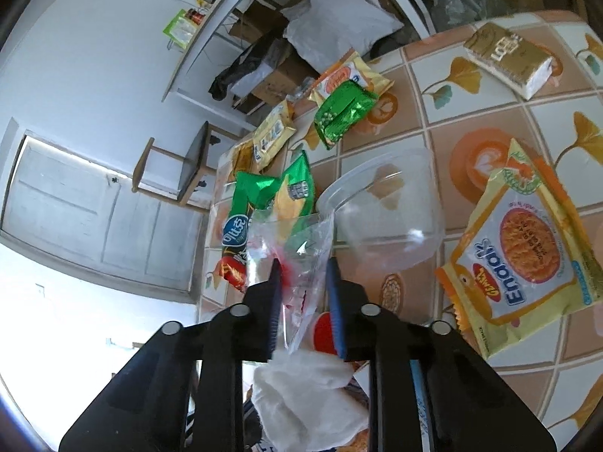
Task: Collect trash
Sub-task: 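Lift the tissues and plastic bag off the table with both tools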
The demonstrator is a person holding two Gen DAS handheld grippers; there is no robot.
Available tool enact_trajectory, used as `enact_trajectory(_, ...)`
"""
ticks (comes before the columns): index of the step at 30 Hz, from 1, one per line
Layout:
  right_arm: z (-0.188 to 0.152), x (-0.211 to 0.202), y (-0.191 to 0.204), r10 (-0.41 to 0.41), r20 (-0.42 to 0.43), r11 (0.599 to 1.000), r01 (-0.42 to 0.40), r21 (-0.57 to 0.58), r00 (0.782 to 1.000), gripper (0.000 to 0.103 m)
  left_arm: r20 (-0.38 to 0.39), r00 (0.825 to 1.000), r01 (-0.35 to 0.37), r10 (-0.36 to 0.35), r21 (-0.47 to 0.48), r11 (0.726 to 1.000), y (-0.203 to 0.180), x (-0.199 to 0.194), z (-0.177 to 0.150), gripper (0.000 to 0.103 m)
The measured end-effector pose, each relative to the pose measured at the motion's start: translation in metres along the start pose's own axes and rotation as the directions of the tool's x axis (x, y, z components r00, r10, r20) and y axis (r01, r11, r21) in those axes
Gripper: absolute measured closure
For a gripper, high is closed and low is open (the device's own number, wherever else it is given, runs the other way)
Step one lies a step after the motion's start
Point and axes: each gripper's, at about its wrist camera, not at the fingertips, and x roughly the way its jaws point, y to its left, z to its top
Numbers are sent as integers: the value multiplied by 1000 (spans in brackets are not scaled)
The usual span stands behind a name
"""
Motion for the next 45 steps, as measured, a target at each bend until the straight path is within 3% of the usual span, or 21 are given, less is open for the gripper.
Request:
enact_trajectory(8,-1,-31,2,30,88,1000,-30,-5,996,91,39,999,26,-26,0,1000,-3,-9,4,99)
enact_trajectory(17,-2,-69,-14,138,159,986,-150,69,978,91,109,991,72,-72,5,997,-12,-30,13,99)
enact_trajectory(23,-4,-96,-22,252,193,955,-276,110,948,91,148,985,92,-92,7,996,-17,-43,18,99)
enact_trajectory(28,-9,-118,-27,300,230,935,-333,118,926,91,172,981,92,-91,5,996,-20,-54,21,99)
enact_trajectory(39,-43,-171,-44,308,328,924,-363,120,893,91,203,970,135,-135,12,991,-28,-79,29,99)
enact_trajectory(45,-66,-213,-64,299,408,919,-375,119,863,91,205,959,188,-194,48,981,-46,-93,39,99)
